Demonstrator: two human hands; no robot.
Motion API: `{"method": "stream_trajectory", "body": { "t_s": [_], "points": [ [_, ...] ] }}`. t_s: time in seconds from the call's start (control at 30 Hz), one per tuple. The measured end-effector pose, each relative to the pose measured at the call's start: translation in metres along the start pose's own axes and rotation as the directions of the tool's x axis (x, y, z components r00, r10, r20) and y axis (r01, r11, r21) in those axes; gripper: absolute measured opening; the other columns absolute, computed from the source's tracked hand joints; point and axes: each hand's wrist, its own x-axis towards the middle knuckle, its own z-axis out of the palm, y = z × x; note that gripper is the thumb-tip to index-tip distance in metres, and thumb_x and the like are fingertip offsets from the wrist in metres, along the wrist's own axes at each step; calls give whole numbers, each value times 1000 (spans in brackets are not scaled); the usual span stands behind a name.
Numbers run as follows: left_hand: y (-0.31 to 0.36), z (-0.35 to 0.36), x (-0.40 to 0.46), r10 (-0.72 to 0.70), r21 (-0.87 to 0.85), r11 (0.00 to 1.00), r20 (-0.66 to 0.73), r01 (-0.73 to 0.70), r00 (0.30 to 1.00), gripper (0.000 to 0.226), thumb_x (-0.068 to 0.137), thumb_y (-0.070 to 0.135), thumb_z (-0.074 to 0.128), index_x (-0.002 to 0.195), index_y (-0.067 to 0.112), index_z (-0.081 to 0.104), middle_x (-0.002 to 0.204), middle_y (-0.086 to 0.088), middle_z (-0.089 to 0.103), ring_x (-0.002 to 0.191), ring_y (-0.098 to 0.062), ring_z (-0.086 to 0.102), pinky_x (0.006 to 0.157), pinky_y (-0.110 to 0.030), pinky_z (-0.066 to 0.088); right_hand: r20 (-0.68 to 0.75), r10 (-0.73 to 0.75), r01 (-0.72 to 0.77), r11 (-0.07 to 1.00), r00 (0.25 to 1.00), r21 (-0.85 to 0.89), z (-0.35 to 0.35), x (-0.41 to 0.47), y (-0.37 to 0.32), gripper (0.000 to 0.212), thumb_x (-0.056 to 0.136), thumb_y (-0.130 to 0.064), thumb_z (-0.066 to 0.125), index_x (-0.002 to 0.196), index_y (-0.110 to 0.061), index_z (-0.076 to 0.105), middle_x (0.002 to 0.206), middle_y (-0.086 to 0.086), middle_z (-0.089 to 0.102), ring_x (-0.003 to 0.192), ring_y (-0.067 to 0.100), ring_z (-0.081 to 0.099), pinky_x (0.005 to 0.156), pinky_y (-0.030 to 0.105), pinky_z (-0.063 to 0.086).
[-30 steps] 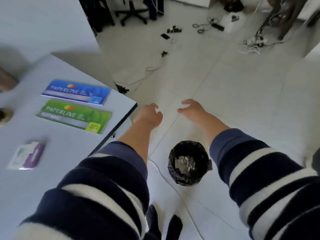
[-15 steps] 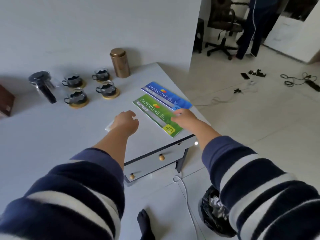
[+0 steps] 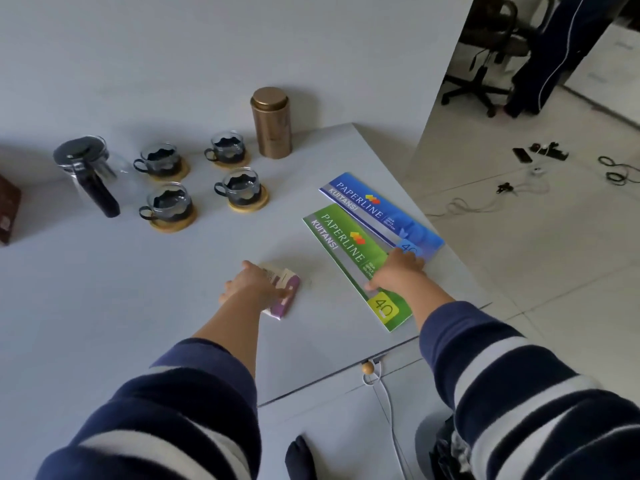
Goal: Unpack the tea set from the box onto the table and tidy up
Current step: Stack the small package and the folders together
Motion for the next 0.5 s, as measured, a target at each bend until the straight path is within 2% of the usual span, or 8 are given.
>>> {"method": "stream_trajectory", "body": {
  "t_s": [0.07, 0.13, 0.2, 0.27, 0.3, 0.37, 0.43, 0.5],
  "points": [
    [5, -8, 11, -2, -86, 996, 59, 7, 998, 61, 78, 49, 71, 117, 11, 45, 103, -7, 57, 104, -29, 56, 97, -44, 46, 32, 9, -7, 998, 999, -70, -2, 4, -8, 100, 68, -42, 80, 144, -11, 24, 150, 15, 29, 139, 33, 28, 107, 40, 35],
    [15, -16, 20, 27, -264, 965, 69, -7, 997, 48, 92, 39, 57, 123, 3, 51, 108, -14, 59, 104, -31, 58, 96, -41, 48, 44, 18, -14, 994, 999, -105, -1, 5, -15, 99, 69, -41, 79, 145, -10, 22, 151, 17, 27, 141, 33, 26, 110, 41, 32],
    [30, -23, 23, 68, -545, 838, 106, 1, 992, 40, 100, 30, 42, 123, 0, 53, 110, -18, 61, 94, -28, 57, 86, -37, 48, 23, 6, -4, 997, 1000, -78, 0, 6, -17, 91, 74, -33, 73, 146, -12, 23, 148, 16, 33, 136, 32, 36, 108, 41, 38],
    [46, -31, 18, 71, -770, 630, 187, 101, 980, 27, 103, 29, 36, 111, 9, 52, 90, -8, 58, 76, -19, 53, 71, -30, 44, -9, -48, 49, 996, 999, 78, -4, 7, -17, 73, 81, -21, 63, 145, -16, 28, 139, 13, 45, 122, 30, 52, 90, 35, 50],
    [53, -33, 19, 76, -823, 549, 220, 144, 973, 22, 102, 30, 36, 107, 13, 49, 84, -4, 56, 72, -16, 51, 69, -28, 43, -1, -82, 81, 977, 997, 198, -4, 8, -17, 66, 84, -15, 59, 144, -18, 31, 136, 12, 48, 113, 28, 57, 78, 30, 51],
    [68, -32, 23, 127, -871, 461, 256, 172, 958, 21, 102, 34, 37, 109, 17, 47, 91, -3, 58, 81, -18, 55, 84, -33, 42, 37, -161, 126, 878, 986, 462, -4, 7, -19, 54, 88, -6, 55, 138, -18, 39, 123, 10, 53, 92, 21, 59, 61, 25, 45],
    [82, -30, 28, 159, -890, 438, 216, 127, 963, 27, 101, 36, 36, 120, 20, 45, 107, -5, 57, 97, -23, 54, 94, -40, 38, 73, -230, 136, 773, 971, 620, -1, 4, -21, 41, 89, -1, 53, 127, -16, 47, 106, 7, 56, 80, 17, 54, 60, 24, 43],
    [93, -27, 34, 167, -905, 411, 193, 110, 967, 29, 100, 38, 36, 124, 23, 42, 104, -3, 57, 92, -21, 55, 84, -35, 42, 89, -261, 138, 734, 961, 665, 3, 5, -21, 34, 89, 0, 53, 116, -20, 49, 101, 5, 59, 84, 18, 55, 69, 28, 47]
  ]
}}
